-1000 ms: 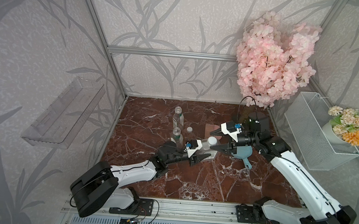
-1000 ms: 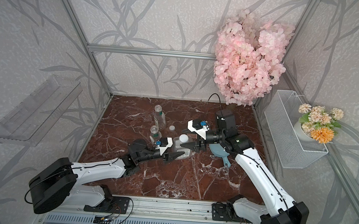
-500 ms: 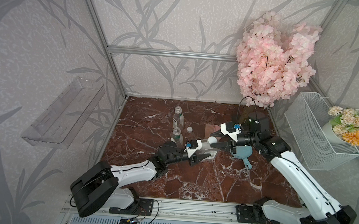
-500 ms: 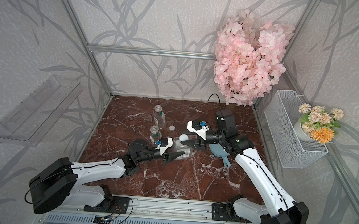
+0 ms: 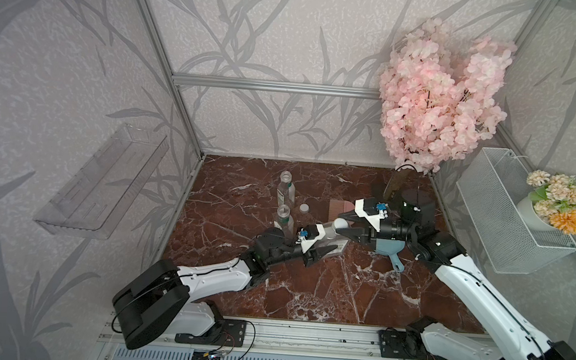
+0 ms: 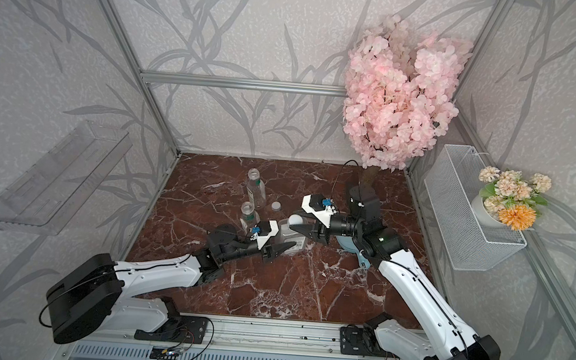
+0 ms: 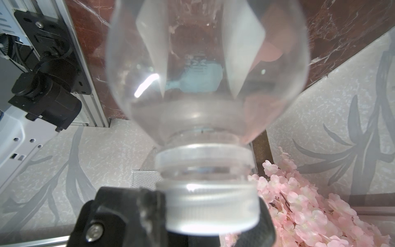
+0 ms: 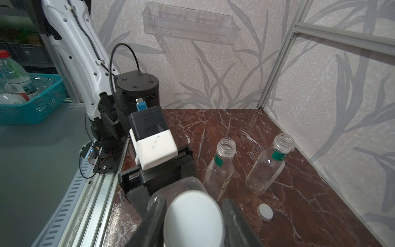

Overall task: Screw on the bottle caps
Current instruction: Screw the bottle cap onto the plastic bottle.

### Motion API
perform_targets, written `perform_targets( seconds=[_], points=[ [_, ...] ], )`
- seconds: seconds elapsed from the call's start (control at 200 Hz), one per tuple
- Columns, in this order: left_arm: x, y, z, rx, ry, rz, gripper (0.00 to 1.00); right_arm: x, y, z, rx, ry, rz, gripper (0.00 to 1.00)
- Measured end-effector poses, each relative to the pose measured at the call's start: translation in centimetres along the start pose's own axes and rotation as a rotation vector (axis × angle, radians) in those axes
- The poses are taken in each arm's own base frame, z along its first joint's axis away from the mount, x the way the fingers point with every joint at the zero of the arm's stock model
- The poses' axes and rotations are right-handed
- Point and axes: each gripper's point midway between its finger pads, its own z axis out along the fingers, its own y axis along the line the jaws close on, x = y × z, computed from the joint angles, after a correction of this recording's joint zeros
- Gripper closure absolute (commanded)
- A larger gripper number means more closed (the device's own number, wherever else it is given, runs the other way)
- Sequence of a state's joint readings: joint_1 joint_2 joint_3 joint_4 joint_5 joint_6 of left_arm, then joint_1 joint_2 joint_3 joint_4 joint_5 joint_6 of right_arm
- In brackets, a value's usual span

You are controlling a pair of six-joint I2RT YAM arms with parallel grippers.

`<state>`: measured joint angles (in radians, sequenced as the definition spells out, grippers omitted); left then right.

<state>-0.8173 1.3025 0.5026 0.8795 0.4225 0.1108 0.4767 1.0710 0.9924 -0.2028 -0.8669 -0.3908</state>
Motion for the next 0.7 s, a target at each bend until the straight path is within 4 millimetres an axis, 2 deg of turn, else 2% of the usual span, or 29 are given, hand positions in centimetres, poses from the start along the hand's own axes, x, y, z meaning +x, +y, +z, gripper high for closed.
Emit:
perform_targets(
  seconds=[0.19,0.7],
  points=[
    [0.5,1.1,0.0,-0.064,0.023,0.016,0.8,0.3,-1.1,0.8,0.117,0.012,0.036,0.68],
    [1.5,4.6,-0.3,-0.251,0.075,0.035,0.8,0.7,-4.6,3.2,0.568,-0.033,0.213,0.69]
  ],
)
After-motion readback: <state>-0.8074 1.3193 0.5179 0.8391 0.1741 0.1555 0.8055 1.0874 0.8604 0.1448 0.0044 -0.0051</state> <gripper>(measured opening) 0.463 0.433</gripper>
